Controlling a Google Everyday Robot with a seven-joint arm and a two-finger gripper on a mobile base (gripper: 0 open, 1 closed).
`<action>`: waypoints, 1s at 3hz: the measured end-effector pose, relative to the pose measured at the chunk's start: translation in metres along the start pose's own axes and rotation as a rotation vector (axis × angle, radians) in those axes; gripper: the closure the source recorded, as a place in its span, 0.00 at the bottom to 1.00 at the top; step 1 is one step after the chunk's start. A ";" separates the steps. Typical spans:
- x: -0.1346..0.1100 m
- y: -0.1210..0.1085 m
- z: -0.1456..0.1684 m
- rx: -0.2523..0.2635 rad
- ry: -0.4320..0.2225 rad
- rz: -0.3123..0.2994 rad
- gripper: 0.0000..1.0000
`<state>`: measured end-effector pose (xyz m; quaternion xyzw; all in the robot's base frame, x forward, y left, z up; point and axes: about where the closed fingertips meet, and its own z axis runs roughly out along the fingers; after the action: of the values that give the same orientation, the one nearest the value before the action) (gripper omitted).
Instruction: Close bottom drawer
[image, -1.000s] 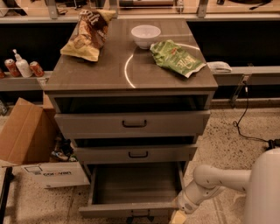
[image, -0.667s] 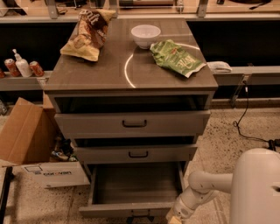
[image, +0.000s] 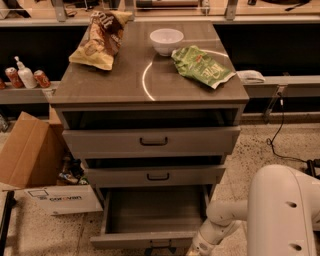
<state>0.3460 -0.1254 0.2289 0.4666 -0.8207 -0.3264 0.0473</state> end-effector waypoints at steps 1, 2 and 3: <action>-0.007 -0.014 0.015 0.058 -0.010 0.037 1.00; -0.012 -0.032 0.030 0.082 -0.049 0.075 1.00; -0.019 -0.056 0.042 0.082 -0.106 0.101 1.00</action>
Offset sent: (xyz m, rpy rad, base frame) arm 0.0456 0.0169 -0.0666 -0.0325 -0.0790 -0.1879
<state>0.3822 -0.1093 0.1682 0.4080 -0.8574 -0.3138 0.0009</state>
